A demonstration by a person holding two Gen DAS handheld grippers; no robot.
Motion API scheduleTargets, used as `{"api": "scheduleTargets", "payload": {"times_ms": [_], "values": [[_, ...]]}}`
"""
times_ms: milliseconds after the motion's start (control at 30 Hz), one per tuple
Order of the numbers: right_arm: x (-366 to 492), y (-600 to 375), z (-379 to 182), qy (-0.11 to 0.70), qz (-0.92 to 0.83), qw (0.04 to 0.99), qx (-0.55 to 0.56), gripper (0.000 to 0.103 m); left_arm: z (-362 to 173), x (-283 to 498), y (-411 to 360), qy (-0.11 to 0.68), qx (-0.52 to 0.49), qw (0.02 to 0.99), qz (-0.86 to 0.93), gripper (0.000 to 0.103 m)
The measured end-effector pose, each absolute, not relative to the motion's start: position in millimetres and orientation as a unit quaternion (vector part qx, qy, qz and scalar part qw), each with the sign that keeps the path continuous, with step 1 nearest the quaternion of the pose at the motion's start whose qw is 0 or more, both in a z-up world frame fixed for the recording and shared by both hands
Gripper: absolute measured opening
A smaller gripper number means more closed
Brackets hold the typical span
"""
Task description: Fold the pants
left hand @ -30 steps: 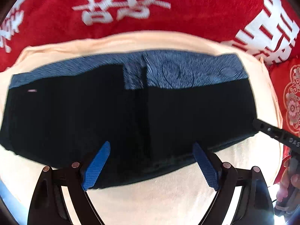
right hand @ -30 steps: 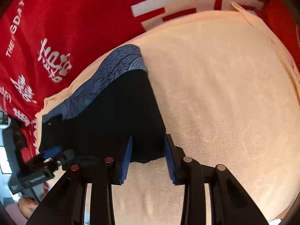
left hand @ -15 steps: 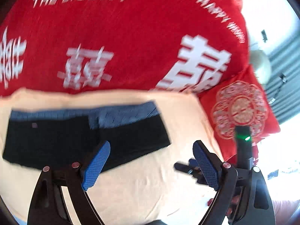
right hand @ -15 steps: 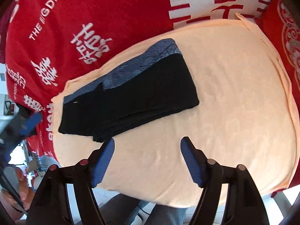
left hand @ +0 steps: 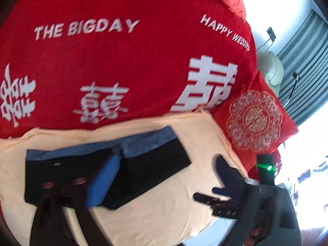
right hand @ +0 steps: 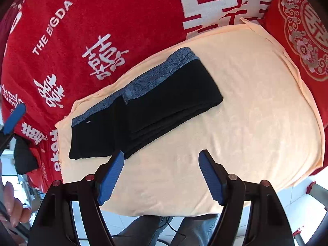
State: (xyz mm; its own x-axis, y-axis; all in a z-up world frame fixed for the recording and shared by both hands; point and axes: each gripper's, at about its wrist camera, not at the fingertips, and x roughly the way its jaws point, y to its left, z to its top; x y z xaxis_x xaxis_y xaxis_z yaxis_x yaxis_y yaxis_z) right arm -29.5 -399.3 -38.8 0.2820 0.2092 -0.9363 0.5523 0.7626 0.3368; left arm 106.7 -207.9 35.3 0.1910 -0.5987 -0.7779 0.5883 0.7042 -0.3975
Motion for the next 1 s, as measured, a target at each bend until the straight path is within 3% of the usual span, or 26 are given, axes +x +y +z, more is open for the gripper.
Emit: {"api": "scheduleTargets", "payload": {"times_ms": [533,1000], "values": [[19.8,-280.9,16.7,0.581,-0.078,0.776,0.234,0.078,48.6,104.6,-77.2,0.481,-0.016,0.807,-0.342,0.103],[37.4,-242.2,2.0,0.624,-0.057,0.758,0.182,0.078,-71.9,125.6,7.6,0.608,-0.073,0.769,-0.182,0.103]]}}
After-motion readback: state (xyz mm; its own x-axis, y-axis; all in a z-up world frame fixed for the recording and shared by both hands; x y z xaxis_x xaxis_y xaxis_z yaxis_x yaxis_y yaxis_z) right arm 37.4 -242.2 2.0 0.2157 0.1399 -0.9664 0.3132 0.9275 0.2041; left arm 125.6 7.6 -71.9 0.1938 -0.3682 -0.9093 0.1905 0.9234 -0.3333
